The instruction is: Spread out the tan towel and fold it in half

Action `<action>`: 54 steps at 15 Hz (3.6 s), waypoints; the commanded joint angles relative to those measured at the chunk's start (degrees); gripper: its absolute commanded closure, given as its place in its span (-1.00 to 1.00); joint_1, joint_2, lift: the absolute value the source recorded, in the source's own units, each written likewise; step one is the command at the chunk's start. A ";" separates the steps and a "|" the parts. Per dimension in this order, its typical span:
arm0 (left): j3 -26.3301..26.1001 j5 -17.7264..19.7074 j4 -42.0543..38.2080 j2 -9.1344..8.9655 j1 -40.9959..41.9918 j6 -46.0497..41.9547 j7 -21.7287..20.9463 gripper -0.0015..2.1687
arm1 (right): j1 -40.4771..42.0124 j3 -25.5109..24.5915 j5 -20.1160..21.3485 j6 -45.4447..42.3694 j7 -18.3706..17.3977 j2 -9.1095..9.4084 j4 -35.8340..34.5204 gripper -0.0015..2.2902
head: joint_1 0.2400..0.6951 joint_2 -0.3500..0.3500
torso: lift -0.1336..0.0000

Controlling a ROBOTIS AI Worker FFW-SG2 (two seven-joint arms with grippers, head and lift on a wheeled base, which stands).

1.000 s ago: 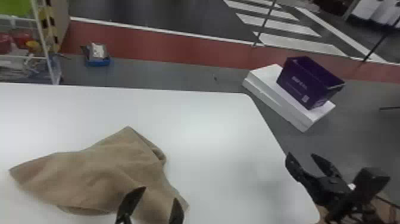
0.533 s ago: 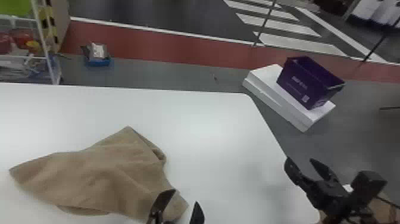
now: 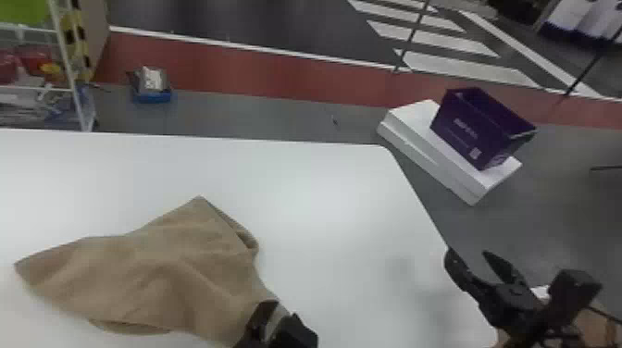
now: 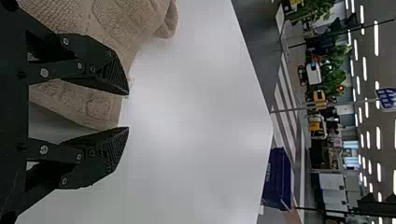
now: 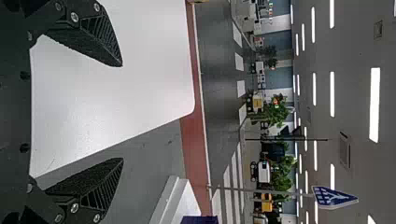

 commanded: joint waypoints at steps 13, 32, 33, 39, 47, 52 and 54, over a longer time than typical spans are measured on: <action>-1.59 -2.12 -3.92 0.12 -0.89 13.75 0.10 0.18 | -0.35 -0.19 -2.39 -0.50 0.69 -0.31 0.49 -0.84 | 1.00 -1.00 | -0.84; 27.76 8.25 -32.48 1.70 10.27 6.02 -0.69 0.25 | -2.11 4.64 -1.33 -0.50 0.78 0.04 1.28 -0.84 | 1.00 -1.00 | -0.84; 28.82 7.98 -33.89 2.05 11.15 5.84 0.10 0.25 | -2.02 5.17 -0.81 -0.33 1.22 0.04 0.67 -0.84 | 1.00 -1.00 | -0.84; 43.41 12.11 -42.24 2.05 18.09 2.15 1.06 0.25 | -2.11 7.45 0.07 -0.15 2.09 0.22 -1.27 -0.84 | 1.00 -0.98 | -0.84; 55.18 20.99 -43.64 1.44 22.13 -1.54 0.54 0.25 | -1.84 10.44 2.88 -0.33 1.92 2.59 -3.99 -0.84 | 1.00 -0.50 | -0.84; 56.85 20.90 -41.09 1.26 21.96 -6.81 1.06 0.25 | -1.93 14.40 3.15 0.38 5.35 3.64 -9.88 -0.84 | 1.00 -0.31 | -0.84; 60.19 21.25 -40.92 1.17 21.43 -8.40 1.59 0.25 | -1.40 16.07 3.76 0.55 6.05 4.70 -11.46 -0.84 | 1.00 -0.10 | -0.84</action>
